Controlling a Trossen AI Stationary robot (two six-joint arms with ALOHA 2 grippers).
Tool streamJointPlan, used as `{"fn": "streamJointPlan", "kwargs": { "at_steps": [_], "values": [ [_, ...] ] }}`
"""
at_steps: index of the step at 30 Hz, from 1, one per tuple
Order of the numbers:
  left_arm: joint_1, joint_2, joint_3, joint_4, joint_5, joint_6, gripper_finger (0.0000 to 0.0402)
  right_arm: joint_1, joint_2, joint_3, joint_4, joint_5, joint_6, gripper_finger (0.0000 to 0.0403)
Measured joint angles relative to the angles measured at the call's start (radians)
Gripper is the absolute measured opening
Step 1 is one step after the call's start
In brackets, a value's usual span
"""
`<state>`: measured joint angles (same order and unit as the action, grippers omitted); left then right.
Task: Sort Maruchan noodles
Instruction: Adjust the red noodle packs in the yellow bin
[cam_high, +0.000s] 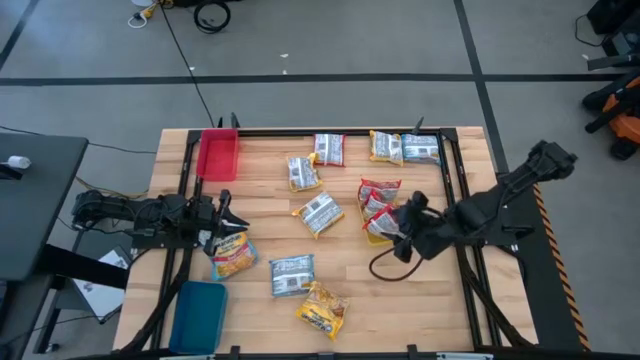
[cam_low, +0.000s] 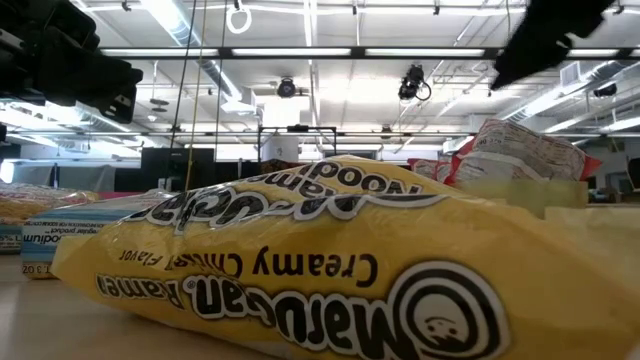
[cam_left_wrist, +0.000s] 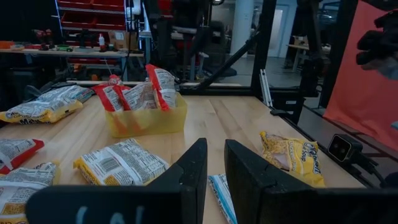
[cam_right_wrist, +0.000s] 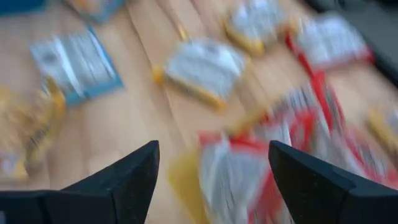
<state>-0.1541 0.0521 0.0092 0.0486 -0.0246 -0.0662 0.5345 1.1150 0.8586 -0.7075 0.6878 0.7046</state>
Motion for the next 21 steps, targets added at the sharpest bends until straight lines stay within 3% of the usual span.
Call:
{"fn": "streamJointPlan", "kwargs": {
  "at_steps": [6,9,15,21],
  "values": [
    [0.000,0.000,0.000,0.000,0.000,0.000,0.0062,-0.048,-0.003,-0.034,0.374,-0.040,-0.335,0.0300],
    [0.000,0.000,0.000,0.000,0.000,0.000,0.0062,-0.049,-0.003,-0.037,0.453,-0.065,-0.457,0.0295],
    [0.000,0.000,0.000,0.000,0.000,0.000,0.0062,-0.076,-0.003,-0.037,0.411,-0.071,-0.528,0.0284],
    [0.000,0.000,0.000,0.000,0.000,0.000,0.0062,-0.164,-0.002,-0.038,0.228,-0.189,-0.450,0.0284]
  ]
}}
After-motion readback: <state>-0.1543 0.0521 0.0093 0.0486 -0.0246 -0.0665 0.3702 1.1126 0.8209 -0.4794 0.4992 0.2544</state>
